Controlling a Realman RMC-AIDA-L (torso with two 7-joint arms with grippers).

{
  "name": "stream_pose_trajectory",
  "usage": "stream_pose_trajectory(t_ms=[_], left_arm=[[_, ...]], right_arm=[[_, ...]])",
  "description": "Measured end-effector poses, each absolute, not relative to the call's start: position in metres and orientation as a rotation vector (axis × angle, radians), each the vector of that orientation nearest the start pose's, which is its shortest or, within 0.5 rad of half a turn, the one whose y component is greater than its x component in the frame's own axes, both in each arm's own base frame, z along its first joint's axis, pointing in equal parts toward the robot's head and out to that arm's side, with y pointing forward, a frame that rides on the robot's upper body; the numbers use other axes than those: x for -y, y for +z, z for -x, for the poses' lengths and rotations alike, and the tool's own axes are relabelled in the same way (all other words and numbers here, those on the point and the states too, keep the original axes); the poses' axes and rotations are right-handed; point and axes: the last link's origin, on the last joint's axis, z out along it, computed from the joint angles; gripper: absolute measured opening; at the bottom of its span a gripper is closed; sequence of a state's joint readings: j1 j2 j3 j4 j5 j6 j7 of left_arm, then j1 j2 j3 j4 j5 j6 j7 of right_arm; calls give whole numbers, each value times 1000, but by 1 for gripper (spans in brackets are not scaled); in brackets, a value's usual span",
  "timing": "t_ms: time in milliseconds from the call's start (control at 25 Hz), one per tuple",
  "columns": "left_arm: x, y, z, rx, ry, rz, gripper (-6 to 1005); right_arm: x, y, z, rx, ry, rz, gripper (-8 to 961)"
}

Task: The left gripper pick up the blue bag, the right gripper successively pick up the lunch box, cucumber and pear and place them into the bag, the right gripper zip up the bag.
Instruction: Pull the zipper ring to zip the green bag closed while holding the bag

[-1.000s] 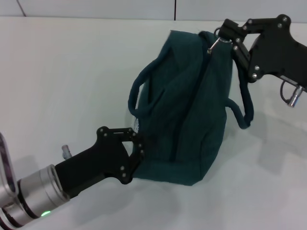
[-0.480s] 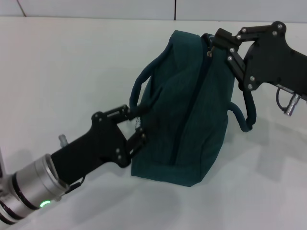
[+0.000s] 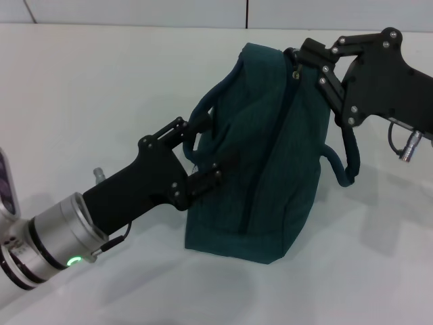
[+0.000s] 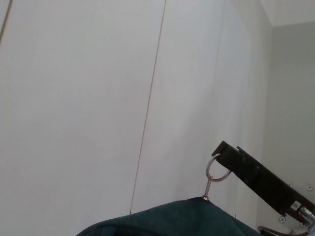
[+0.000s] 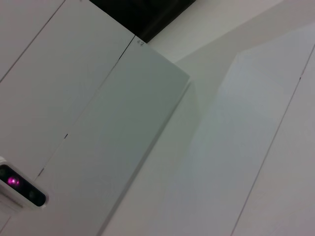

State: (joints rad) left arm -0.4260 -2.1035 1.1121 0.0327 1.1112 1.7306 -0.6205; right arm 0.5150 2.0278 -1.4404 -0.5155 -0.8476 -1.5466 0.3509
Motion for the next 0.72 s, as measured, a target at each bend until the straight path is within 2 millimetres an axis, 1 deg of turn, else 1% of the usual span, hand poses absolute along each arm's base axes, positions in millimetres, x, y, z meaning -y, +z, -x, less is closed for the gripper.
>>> stream_pose_trajectory(t_ms=[80,160,600,720], left_arm=[[-248,-55,258,399,-1323,2295,651],[-250,-55,258,392,-1316,2296,676],[-251,-56,257,316,-1283,2311,447],[-252,-56,256,303,-1284,2320,308]], right_arm=[[-331,-8,-178,558,1131,2206,18],[-331,-8,-178,558,1131,2206,18],[-331,-8,-178,558,1130,2207,19],[-331,-8,-178,556,1130,2209,19]])
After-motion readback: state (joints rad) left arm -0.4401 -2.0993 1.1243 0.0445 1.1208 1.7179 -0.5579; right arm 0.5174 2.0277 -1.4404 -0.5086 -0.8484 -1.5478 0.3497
